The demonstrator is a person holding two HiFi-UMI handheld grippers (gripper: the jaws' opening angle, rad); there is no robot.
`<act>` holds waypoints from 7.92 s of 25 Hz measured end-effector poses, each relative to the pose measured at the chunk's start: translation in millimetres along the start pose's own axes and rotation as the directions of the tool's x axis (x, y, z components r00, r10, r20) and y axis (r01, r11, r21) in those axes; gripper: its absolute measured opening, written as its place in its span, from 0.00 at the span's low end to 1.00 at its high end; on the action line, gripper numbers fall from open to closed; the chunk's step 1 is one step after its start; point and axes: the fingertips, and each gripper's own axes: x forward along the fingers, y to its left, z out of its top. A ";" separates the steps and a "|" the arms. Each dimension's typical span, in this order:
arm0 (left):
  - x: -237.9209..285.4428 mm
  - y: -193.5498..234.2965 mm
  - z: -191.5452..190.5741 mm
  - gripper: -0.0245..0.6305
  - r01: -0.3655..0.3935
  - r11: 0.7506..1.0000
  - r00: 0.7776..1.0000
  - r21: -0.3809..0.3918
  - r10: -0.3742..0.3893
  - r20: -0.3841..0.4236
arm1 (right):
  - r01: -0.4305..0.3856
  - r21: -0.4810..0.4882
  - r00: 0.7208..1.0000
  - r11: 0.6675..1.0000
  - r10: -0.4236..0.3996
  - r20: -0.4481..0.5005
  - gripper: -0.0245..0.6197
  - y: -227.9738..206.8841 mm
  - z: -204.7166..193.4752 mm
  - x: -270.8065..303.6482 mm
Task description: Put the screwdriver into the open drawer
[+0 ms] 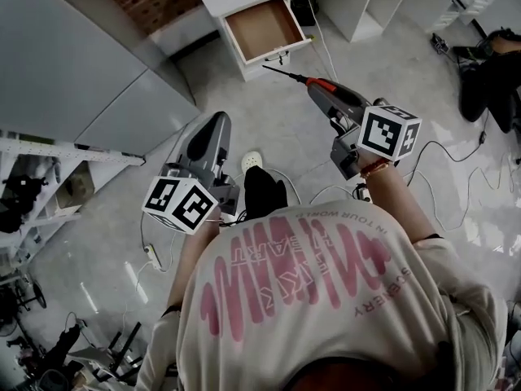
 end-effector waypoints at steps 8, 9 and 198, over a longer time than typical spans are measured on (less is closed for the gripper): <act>82.2 55.2 29.5 0.04 0.118 0.992 0.988 -0.039 -0.122 -0.099 | 0.115 0.023 0.993 0.993 -0.116 0.030 0.23 -35.8 46.1 54.6; 91.3 66.7 35.2 0.04 0.126 0.991 0.986 -0.037 -0.129 -0.110 | 0.129 0.026 0.991 0.991 -0.130 0.036 0.23 -40.6 51.8 65.1; 278.2 399.7 -73.6 0.04 -0.518 0.832 0.812 -0.201 0.404 -0.422 | -0.078 -0.619 0.261 0.781 -0.583 -0.769 0.30 -504.4 -96.9 437.5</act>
